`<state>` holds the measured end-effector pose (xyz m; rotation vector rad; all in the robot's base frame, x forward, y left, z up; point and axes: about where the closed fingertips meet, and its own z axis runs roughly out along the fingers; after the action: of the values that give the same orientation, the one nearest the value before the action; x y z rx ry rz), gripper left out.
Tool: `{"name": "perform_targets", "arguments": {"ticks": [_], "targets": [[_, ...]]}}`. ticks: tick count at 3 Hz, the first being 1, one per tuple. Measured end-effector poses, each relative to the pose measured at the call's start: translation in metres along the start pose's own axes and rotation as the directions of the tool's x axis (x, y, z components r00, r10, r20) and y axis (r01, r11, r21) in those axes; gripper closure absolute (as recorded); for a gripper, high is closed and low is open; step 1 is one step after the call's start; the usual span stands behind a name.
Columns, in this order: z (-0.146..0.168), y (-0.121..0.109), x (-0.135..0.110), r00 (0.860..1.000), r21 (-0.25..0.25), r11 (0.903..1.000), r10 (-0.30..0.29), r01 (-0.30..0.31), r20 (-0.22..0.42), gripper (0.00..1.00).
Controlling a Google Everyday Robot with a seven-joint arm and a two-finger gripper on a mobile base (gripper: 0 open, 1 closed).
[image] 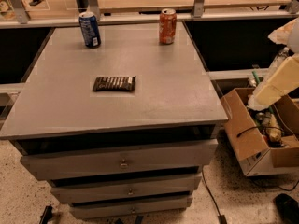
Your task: Move pepsi can near rxbar chocolate
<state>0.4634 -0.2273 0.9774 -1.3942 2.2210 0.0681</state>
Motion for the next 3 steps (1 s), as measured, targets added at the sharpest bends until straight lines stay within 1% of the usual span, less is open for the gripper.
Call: {"name": "perform_targets", "arguments": {"ticks": [1, 2, 3], "targets": [[0.005, -0.002, -0.016, 0.996, 0.054, 0.9956, 0.074, -0.076, 0.042, 0.0], [0.009, -0.005, -0.039, 0.986, 0.119, 0.9815, 0.139, -0.15, 0.095, 0.0], [0.013, -0.006, -0.05, 0.959, 0.147, 0.9543, 0.237, -0.26, 0.158, 0.0]]}}
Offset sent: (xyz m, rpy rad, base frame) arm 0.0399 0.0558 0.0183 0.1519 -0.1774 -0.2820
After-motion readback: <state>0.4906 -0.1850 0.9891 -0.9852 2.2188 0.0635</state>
